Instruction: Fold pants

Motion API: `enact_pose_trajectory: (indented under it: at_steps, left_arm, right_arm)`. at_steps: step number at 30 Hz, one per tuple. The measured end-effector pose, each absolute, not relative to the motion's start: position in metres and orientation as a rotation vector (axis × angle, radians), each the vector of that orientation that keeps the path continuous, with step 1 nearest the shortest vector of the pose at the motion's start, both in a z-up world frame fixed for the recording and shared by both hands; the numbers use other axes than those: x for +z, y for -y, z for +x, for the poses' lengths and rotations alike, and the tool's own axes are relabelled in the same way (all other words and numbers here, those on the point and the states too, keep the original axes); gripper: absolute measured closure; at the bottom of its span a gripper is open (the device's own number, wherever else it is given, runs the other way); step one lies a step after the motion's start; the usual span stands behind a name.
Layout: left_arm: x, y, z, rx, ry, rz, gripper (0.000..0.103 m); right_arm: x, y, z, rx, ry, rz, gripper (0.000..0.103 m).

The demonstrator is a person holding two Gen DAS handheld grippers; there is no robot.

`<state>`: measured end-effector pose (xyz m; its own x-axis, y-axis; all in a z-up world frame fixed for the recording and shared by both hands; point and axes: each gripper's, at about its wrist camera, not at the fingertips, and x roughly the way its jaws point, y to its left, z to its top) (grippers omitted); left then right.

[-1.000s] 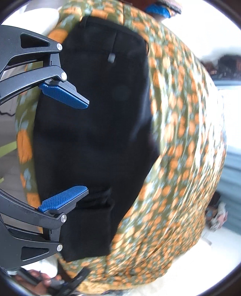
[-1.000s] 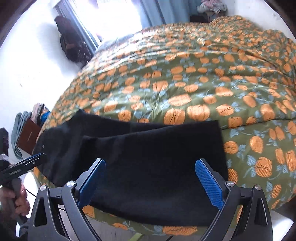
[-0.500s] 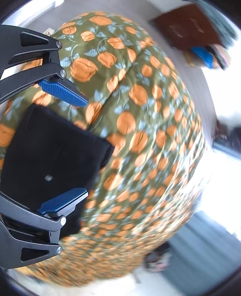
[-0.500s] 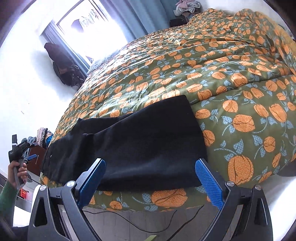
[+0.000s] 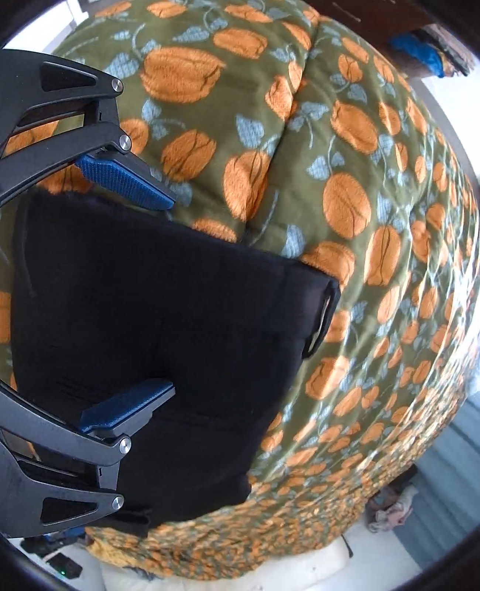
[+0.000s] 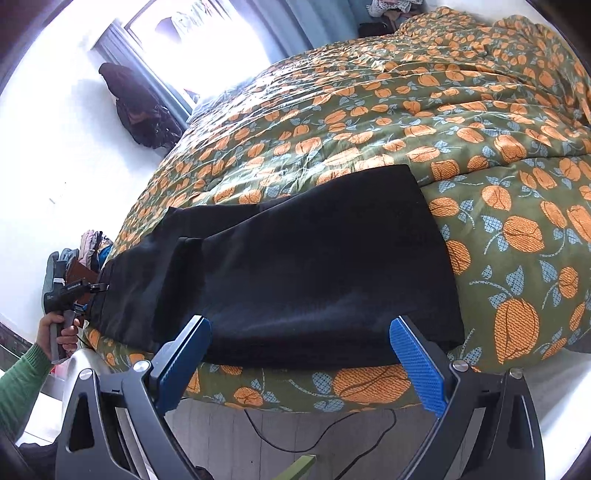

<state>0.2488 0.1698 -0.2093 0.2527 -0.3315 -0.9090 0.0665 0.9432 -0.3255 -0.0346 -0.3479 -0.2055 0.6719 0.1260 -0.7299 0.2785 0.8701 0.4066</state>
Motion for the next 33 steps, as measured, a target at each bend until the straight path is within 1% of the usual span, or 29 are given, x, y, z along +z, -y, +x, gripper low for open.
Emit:
enact_pose_trajectory:
  at_steps: [1, 2, 4, 6, 7, 8, 9, 11, 16, 20, 23, 26, 30, 33]
  left_arm:
    - [-0.207, -0.166, 0.246, -0.274, -1.284, -0.224, 0.012]
    - [-0.205, -0.161, 0.243, -0.264, -1.274, -0.192, 0.021]
    - [-0.200, -0.157, 0.240, -0.236, -1.273, -0.156, 0.030]
    - [-0.195, -0.158, 0.239, -0.207, -1.264, -0.150, 0.049]
    - [-0.191, -0.159, 0.238, -0.193, -1.259, -0.163, 0.055]
    - [-0.192, -0.164, 0.241, -0.181, -1.255, -0.172, 0.073]
    - [-0.191, -0.170, 0.239, -0.172, -1.256, -0.189, 0.079]
    - [-0.185, -0.172, 0.236, -0.170, -1.245, -0.207, 0.084]
    - [-0.153, -0.171, 0.218, -0.185, -1.205, -0.292, 0.088]
    - [-0.109, -0.149, 0.197, -0.271, -1.151, -0.319, 0.090]
    - [-0.076, -0.104, 0.176, -0.376, -1.107, -0.265, 0.091]
    - [-0.058, -0.050, 0.160, -0.483, -1.076, -0.191, 0.092]
    - [-0.061, 0.027, 0.145, -0.607, -1.085, -0.126, 0.092]
    - [-0.088, 0.092, 0.132, -0.668, -1.134, -0.037, 0.093]
  right_arm:
    - [-0.205, 0.348, -0.035, -0.093, -0.838, 0.523, 0.006]
    - [-0.206, 0.349, -0.034, -0.095, -0.837, 0.524, 0.006]
    - [-0.207, 0.350, -0.034, -0.098, -0.836, 0.528, 0.006]
    - [-0.207, 0.351, -0.034, -0.108, -0.835, 0.515, 0.006]
    - [-0.207, 0.352, -0.033, -0.115, -0.834, 0.509, 0.006]
    - [-0.207, 0.354, -0.034, -0.119, -0.830, 0.510, 0.006]
    - [-0.207, 0.356, -0.035, -0.121, -0.826, 0.520, 0.006]
    - [-0.210, 0.362, -0.039, -0.131, -0.821, 0.552, 0.006]
    - [-0.209, 0.367, -0.045, -0.147, -0.801, 0.572, 0.006]
    - [-0.210, 0.366, -0.044, -0.140, -0.796, 0.574, 0.006]
    - [-0.211, 0.366, -0.042, -0.131, -0.792, 0.576, 0.006]
    - [-0.212, 0.367, -0.042, -0.125, -0.783, 0.585, 0.006]
    - [-0.212, 0.371, -0.045, -0.127, -0.770, 0.603, 0.006]
    - [-0.212, 0.376, -0.048, -0.141, -0.760, 0.620, 0.006]
